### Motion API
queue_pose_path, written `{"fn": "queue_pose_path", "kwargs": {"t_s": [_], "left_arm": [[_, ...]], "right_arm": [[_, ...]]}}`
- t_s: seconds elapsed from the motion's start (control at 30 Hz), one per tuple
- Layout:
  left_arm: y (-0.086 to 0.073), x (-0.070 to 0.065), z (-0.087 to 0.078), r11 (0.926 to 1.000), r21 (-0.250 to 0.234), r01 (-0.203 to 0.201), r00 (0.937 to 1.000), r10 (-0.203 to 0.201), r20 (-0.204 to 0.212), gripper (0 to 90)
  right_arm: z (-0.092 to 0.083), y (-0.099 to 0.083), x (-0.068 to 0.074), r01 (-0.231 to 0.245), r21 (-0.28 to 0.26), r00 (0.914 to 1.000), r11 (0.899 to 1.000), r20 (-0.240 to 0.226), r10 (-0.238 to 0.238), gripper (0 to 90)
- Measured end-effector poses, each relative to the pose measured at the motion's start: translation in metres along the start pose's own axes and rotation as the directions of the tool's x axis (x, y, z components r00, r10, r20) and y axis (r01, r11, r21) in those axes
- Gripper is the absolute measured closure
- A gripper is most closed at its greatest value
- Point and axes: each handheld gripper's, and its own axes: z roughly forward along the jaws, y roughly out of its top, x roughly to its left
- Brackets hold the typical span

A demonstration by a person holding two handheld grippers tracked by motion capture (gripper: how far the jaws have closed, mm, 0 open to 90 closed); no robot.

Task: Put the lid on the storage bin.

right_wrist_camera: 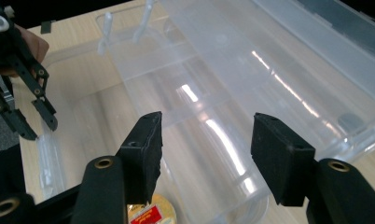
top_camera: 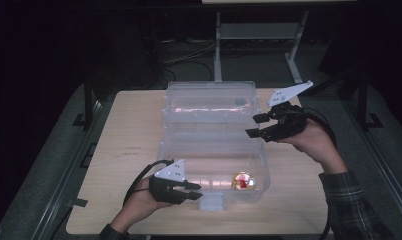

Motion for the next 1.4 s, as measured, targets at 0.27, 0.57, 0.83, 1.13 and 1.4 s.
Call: {"fn": "queue_pose_path", "kwargs": {"t_s": [0.27,0.57,0.83,1.13,1.4], "left_arm": [[0.000,0.000,0.000,1.0000,-0.002,0.002,1.0000,-0.002,0.001,72.0],[0.000,0.000,0.000,1.0000,0.000,0.001,1.0000,-0.001,0.000,72.0],[0.000,0.000,0.000,1.0000,-0.002,0.004,1.0000,-0.004,0.002,72.0],[0.000,0.000,0.000,1.0000,-0.003,0.004,1.0000,-0.004,0.003,72.0],[0.000,0.000,0.000,1.0000,-0.004,0.004,1.0000,-0.004,0.003,72.0]], "right_arm": [[0.009,0.013,-0.013,0.015,0.002,0.9997,1.000,-0.017,-0.015,47.0],[0.022,0.024,-0.027,0.030,0.016,0.9989,0.999,-0.037,-0.029,50.9],[0.034,0.031,-0.039,0.069,0.025,0.9965,0.997,-0.049,-0.067,57.6],[0.050,0.033,-0.046,0.108,0.088,0.9916,0.990,-0.082,-0.100,59.9],[0.057,0.034,-0.050,0.144,0.114,0.9844,0.983,-0.118,-0.131,67.2]]}}
